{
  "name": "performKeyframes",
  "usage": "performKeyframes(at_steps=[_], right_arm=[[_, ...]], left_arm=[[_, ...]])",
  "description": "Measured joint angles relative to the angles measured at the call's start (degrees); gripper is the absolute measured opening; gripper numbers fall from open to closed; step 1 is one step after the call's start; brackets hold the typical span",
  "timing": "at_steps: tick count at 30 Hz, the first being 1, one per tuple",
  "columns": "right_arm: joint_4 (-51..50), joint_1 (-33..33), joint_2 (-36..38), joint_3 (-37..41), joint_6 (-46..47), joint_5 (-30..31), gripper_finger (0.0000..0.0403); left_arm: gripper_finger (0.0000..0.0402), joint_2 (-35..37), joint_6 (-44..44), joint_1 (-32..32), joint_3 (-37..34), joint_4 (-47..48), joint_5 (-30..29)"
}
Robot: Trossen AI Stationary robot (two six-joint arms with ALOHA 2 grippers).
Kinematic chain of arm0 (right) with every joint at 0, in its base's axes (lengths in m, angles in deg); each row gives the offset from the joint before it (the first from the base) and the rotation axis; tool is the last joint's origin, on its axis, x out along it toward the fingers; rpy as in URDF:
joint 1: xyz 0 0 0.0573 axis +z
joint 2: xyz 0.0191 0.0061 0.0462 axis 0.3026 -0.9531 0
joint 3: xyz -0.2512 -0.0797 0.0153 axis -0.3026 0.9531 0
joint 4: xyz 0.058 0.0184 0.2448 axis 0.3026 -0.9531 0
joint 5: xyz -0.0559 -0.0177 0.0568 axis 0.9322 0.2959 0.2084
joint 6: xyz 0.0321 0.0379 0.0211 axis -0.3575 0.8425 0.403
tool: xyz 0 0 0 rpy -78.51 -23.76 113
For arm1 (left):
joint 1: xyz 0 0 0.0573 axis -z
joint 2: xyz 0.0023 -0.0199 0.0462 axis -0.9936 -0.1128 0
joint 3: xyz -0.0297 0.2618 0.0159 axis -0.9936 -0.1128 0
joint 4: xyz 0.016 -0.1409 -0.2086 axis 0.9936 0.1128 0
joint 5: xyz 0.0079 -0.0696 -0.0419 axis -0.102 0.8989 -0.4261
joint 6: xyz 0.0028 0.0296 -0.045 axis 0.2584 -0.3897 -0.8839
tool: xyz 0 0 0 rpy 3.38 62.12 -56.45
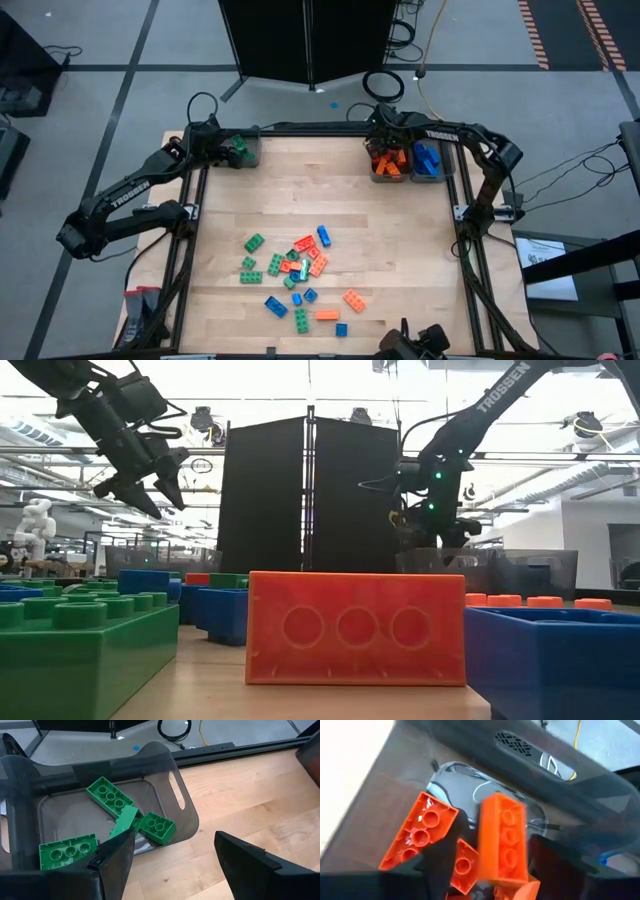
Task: Sort blocks
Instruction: Put the orange game piece into the middle black bin, then put the blue game piece into the right black bin
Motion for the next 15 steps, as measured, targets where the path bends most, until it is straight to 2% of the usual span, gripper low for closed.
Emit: performKeyframes(at_steps=[3, 7, 13, 15], right_arm=[[-0.68, 0.19, 1.30, 0.00, -1.63, -1.57, 0.0282], [-0.43, 0.90, 5.98, 0.00, -5.71, -9.12, 0.0277], [3.14, 5.35, 14.90, -0.06, -8.63, -27.73, 0.0253], [4.93, 8.94, 16.70, -0.07, -7.25, -30.76, 0.0249]], left_arm=[[0.0277, 0.00, 0.01, 0.00, 0.00, -0.01, 0.00], [0.0277, 0.00, 0.05, 0.00, 0.00, -0.01, 0.00], [0.0277, 0.00, -0.04, 0.00, 0.00, -0.25, -0.07], [0.0277, 0.00, -0.03, 0.00, 0.00, -0.25, -0.24]])
